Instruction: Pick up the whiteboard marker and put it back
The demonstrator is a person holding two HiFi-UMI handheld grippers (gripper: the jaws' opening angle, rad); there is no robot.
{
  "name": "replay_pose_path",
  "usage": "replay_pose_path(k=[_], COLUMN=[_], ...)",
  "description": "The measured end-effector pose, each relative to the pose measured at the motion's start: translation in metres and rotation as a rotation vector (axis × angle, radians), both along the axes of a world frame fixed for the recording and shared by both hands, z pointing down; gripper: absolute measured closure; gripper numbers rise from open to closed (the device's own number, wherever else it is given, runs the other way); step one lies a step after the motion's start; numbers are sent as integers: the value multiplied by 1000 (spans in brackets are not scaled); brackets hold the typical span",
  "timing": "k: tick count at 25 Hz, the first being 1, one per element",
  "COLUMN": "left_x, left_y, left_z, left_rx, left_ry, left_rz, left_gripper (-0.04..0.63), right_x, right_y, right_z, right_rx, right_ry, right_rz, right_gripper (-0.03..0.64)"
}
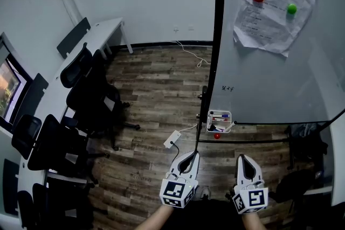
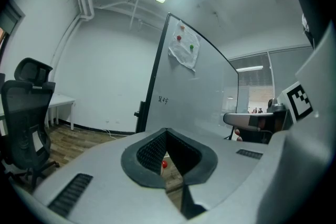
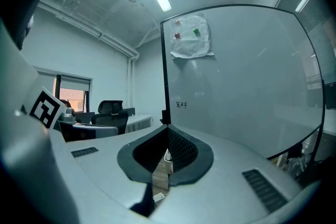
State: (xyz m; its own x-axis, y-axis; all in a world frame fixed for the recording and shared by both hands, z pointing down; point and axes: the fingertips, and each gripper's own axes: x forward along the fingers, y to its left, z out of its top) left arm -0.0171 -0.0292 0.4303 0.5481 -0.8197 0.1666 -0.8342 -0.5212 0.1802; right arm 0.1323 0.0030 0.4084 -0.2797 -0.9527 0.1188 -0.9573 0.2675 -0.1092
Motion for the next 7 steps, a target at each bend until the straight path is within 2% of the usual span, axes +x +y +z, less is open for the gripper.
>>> replay_pose_path(k=[7], left_x=[4], left_y=[0], left_z=[1], left_rx=[-4], left_ry=[-3], left_rz=[22], left_gripper=[589], right_x=[0], right_y=[-2], right_z=[2], right_rx=[-6], right_ry=[1], right_rz=[4], right_gripper=[604])
